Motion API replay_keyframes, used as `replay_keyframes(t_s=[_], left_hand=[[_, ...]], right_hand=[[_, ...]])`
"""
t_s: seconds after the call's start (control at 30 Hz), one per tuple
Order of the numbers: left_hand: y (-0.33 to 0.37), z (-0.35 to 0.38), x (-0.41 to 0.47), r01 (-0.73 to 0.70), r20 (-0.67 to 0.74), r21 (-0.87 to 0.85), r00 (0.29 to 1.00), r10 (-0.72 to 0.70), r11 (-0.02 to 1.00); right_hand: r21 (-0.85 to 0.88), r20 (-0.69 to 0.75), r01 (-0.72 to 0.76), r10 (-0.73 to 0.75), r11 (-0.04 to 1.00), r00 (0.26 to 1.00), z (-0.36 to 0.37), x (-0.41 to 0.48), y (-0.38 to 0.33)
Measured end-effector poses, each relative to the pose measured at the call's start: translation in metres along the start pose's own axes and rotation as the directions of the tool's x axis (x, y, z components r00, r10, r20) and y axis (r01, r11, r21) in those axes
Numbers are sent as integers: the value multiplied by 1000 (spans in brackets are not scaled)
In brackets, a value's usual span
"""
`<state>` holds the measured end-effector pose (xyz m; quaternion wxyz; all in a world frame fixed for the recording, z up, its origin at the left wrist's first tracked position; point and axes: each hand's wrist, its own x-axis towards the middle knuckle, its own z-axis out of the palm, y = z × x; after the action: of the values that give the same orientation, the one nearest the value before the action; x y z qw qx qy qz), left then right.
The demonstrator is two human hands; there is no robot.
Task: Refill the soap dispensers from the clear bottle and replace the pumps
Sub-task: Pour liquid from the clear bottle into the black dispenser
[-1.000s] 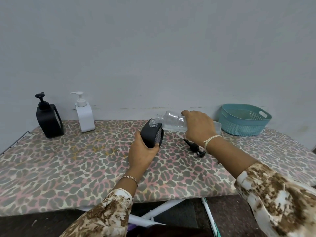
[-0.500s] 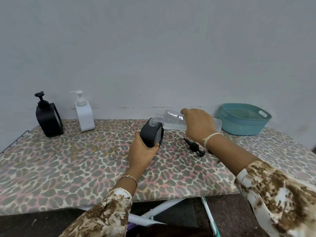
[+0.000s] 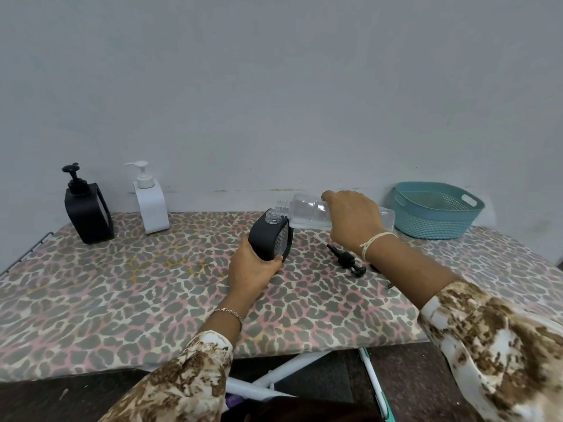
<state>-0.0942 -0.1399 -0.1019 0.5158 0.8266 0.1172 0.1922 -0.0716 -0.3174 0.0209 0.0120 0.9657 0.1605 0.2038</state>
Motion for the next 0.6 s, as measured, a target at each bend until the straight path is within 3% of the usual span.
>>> replay_keyframes(t_s=[0.6], left_hand=[[2, -8, 7, 2, 80, -42, 997, 1, 999]], right_hand=[[-26, 52, -9, 10, 1000, 999, -8, -2, -3]])
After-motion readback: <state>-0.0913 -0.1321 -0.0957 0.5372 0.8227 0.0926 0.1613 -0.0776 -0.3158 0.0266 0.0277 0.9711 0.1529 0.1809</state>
